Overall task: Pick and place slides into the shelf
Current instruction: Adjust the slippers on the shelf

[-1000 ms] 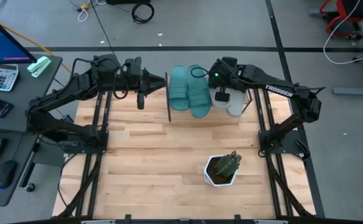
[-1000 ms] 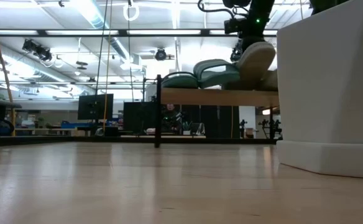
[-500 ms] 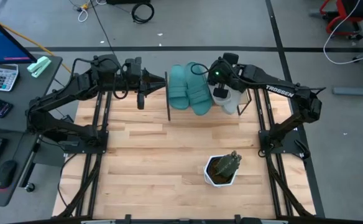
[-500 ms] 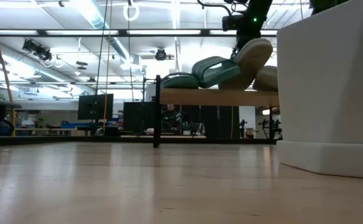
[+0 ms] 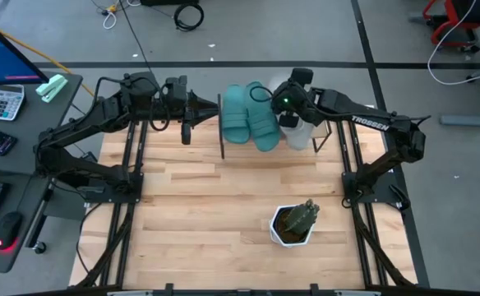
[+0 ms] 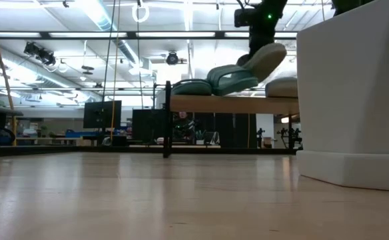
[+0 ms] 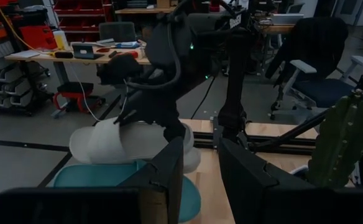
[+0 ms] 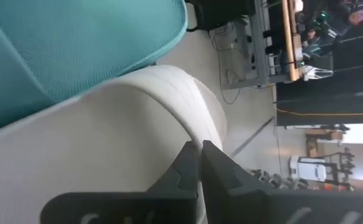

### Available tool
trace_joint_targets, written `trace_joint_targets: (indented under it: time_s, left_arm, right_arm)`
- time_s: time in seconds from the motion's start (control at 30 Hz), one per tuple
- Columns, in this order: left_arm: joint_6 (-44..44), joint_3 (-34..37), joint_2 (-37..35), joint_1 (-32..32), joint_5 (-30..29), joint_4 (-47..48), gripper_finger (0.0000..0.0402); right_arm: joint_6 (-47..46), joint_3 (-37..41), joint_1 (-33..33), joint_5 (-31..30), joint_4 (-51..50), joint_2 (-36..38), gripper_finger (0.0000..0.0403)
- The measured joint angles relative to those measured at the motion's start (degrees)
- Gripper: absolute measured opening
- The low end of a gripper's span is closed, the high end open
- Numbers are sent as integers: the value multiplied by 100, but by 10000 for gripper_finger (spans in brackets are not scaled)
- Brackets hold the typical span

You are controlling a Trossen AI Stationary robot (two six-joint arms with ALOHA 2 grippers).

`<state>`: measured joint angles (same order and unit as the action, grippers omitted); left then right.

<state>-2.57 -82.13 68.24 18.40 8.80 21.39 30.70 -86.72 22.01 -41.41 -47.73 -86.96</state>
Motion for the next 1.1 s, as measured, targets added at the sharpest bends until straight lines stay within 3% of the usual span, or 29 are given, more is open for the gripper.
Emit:
trace_joint_targets:
  time_s: [0.27, 0.5, 0.77, 1.1]
  left_arm:
    - [15, 1, -1, 0, 0, -4, 107]
    - [63, 0, 0, -1, 0, -7, 107]
    - [87, 1, -2, 1, 0, -13, 107]
    - [186, 0, 1, -1, 0, -11, 107]
  right_arm:
    - [-75, 0, 458, 110, 0, 0, 4]
    - [-370, 0, 957, 662, -17, 0, 4]
    - [-631, 0, 976, 1454, 81, -119, 4]
    - [-699, -10, 977, 1604, -89, -494, 4]
